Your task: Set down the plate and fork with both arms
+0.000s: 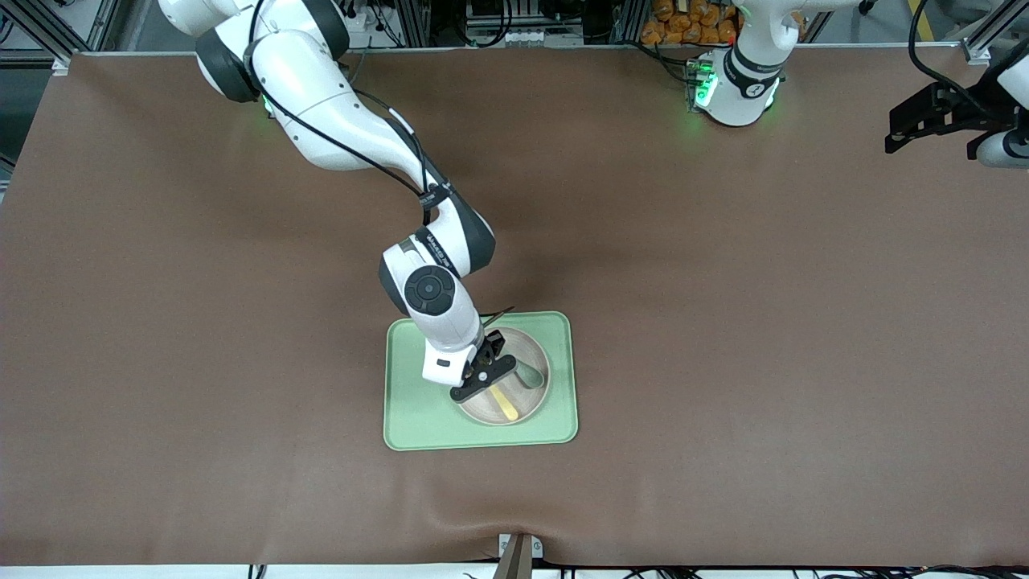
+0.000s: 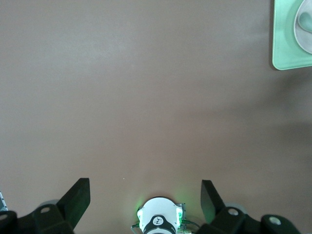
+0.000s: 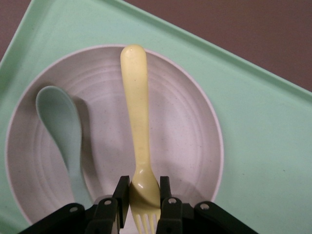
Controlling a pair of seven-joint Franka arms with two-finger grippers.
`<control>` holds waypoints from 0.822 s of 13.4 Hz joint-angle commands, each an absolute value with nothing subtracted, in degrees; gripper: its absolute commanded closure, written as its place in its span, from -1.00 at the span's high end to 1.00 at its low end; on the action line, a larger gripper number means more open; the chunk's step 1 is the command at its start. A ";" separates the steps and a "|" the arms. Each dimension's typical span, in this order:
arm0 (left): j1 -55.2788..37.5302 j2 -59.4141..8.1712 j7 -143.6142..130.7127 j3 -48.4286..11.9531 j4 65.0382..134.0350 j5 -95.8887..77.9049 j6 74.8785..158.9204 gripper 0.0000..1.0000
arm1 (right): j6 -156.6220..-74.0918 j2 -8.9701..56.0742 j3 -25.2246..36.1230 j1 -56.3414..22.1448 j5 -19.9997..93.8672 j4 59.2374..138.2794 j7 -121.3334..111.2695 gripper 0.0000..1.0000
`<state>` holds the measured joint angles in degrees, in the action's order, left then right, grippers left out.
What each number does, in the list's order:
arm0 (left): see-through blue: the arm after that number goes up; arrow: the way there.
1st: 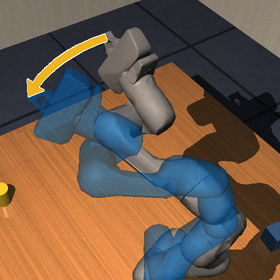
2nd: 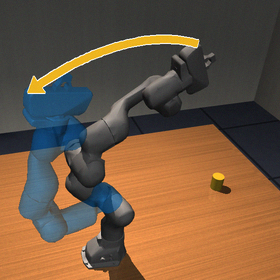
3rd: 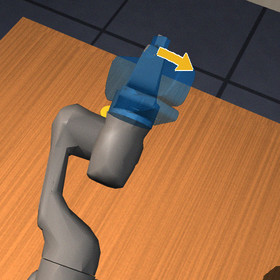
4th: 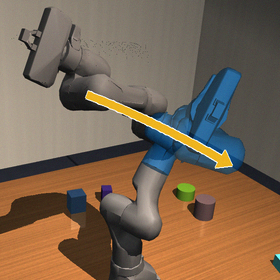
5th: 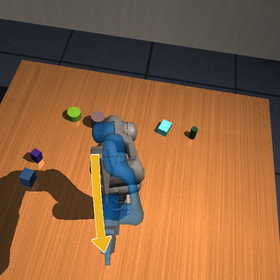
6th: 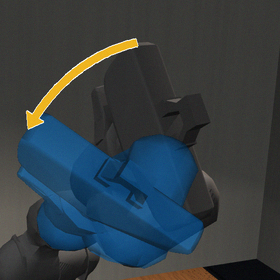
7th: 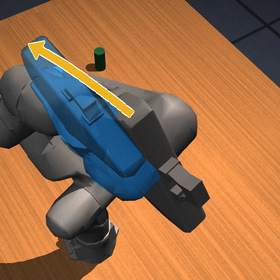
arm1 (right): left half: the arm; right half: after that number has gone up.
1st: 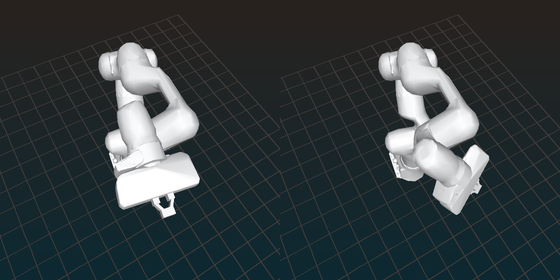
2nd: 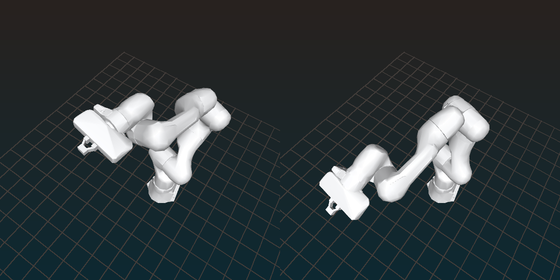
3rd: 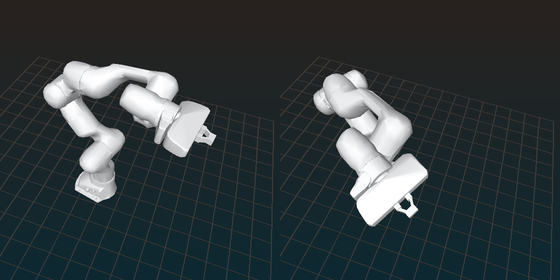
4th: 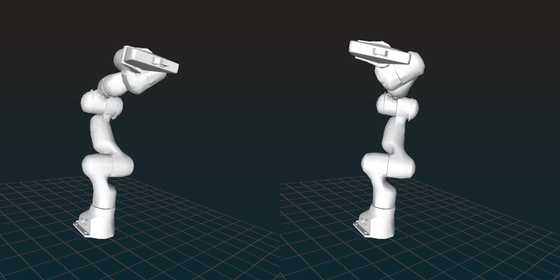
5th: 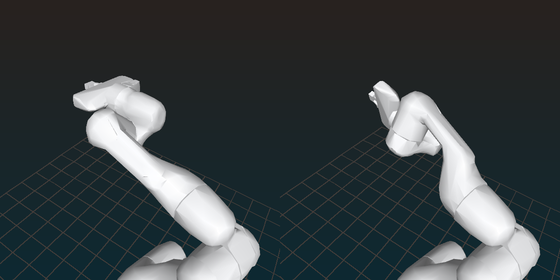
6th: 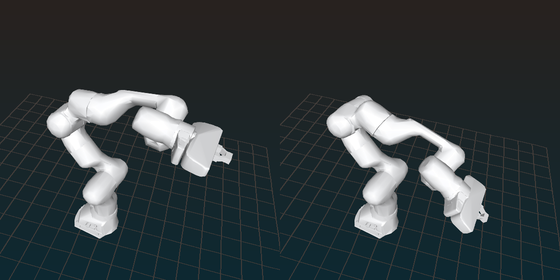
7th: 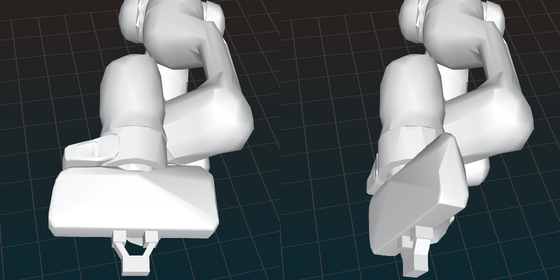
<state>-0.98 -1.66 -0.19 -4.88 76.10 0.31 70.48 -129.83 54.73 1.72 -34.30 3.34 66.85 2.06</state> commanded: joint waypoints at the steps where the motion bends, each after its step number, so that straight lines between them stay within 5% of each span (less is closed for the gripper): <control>1: -0.26 -0.70 -0.97 -5.89 76.29 -0.44 70.31 1.00 | -124.91 51.60 0.97 -31.04 3.60 66.62 3.16 -1.00; 11: -0.18 1.23 2.89 -5.54 77.26 0.53 73.39 1.00 | -119.35 50.19 1.41 -25.84 3.69 73.04 10.54 -1.00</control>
